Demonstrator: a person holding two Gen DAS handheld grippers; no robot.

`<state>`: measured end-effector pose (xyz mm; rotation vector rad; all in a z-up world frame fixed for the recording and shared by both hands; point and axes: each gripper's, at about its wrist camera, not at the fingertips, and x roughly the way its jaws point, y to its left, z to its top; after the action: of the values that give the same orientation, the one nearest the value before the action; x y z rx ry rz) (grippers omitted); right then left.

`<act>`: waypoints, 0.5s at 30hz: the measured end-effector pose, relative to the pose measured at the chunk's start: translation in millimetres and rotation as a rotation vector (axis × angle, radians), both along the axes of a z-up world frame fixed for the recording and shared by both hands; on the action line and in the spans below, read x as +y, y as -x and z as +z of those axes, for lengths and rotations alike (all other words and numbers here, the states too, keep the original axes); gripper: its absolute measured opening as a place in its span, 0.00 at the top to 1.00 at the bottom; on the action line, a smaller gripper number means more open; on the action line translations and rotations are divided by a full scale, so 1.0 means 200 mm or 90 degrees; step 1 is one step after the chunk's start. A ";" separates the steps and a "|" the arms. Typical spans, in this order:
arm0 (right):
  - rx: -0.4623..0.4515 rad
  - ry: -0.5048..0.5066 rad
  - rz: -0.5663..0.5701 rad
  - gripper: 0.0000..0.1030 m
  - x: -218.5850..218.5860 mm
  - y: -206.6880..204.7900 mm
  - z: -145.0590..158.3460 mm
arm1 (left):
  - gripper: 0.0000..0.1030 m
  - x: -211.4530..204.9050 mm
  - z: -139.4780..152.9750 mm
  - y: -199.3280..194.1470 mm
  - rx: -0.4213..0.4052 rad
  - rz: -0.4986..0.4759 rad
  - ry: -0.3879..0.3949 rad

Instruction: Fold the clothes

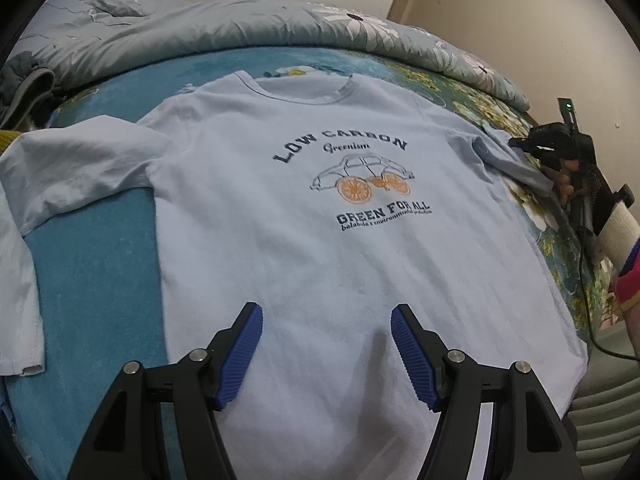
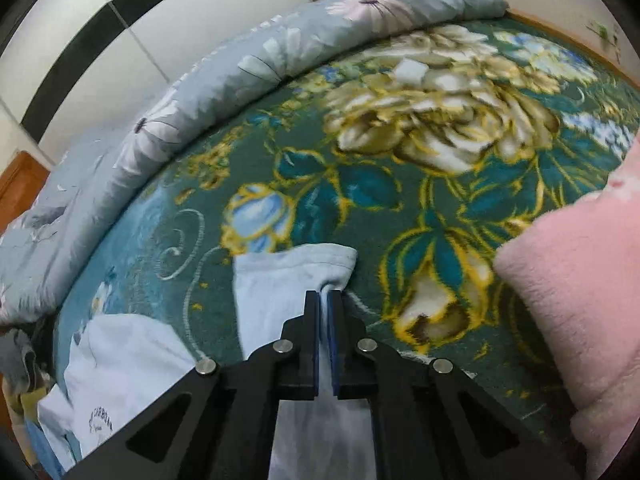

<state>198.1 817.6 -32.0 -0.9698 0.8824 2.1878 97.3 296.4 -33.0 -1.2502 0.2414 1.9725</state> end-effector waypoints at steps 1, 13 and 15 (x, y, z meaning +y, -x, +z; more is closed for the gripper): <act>0.016 -0.015 -0.008 0.97 0.00 -0.03 0.05 | 0.32 -0.01 0.01 0.00 0.002 0.004 -0.003; 0.175 -0.164 -0.140 0.96 -0.02 -0.47 0.68 | 0.32 -0.35 0.17 0.13 0.041 0.101 -0.062; 0.192 -0.176 -0.122 0.96 -0.07 -0.44 0.77 | 0.32 -0.44 0.20 0.15 0.049 0.125 -0.070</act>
<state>285.6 804.6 122.3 -0.4130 0.7426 2.2459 66.6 209.2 6.4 -1.1651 0.0490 2.1730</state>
